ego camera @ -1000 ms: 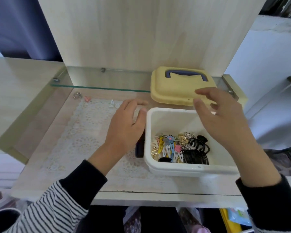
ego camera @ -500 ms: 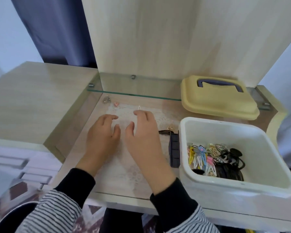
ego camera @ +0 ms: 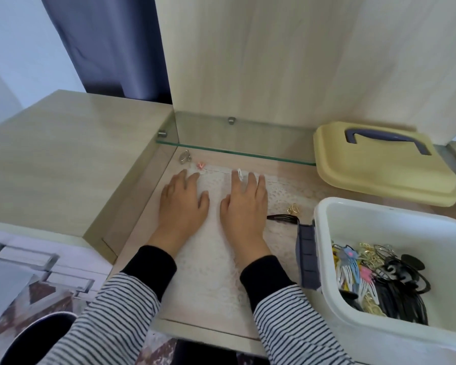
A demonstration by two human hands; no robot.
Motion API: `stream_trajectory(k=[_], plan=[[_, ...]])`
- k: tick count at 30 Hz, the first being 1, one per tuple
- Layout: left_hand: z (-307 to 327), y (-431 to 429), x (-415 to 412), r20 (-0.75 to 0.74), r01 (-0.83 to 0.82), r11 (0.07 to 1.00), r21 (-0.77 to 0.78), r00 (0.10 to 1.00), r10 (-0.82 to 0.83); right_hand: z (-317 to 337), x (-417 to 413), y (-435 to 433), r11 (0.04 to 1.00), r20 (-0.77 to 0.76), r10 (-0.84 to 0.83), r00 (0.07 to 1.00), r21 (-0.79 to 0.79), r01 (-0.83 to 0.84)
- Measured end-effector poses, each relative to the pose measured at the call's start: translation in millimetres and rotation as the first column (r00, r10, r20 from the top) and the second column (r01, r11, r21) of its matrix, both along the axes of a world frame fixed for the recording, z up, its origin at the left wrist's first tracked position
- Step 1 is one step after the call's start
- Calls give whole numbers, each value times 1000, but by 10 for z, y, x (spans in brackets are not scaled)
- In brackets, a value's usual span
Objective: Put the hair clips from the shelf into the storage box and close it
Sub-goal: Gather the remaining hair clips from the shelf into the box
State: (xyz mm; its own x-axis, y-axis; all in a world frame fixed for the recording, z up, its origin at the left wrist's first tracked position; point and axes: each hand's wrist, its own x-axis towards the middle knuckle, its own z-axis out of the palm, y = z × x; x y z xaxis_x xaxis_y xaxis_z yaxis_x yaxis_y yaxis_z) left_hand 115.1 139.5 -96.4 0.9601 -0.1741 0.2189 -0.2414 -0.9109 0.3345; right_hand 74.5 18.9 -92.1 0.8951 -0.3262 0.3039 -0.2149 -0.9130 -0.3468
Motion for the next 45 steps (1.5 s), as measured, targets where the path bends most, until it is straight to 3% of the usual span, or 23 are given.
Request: stream_trajectory(k=[7, 13, 23, 31, 40, 45], plan=[[-11, -125, 352, 90, -23, 999, 23, 996, 21, -89, 114, 0, 998, -50, -1, 999, -66, -2], [-66, -168, 400, 98, -22, 1000, 20, 995, 19, -123, 122, 8, 992, 9, -35, 999, -120, 36], [-76, -126, 331, 295, 55, 991, -120, 955, -17, -90, 90, 20, 986, 150, -68, 986, -143, 89], [-55, -129, 312, 300, 165, 963, -212, 949, -96, -60, 82, 29, 981, 169, -80, 982, -163, 108], [-54, -111, 170, 279, 206, 953, -221, 950, -141, 22, 37, 60, 999, 223, -39, 974, -7, 41], [76, -124, 5, 192, 169, 920, -352, 976, -106, 172, -78, 110, 981, 286, 55, 957, 162, -105]])
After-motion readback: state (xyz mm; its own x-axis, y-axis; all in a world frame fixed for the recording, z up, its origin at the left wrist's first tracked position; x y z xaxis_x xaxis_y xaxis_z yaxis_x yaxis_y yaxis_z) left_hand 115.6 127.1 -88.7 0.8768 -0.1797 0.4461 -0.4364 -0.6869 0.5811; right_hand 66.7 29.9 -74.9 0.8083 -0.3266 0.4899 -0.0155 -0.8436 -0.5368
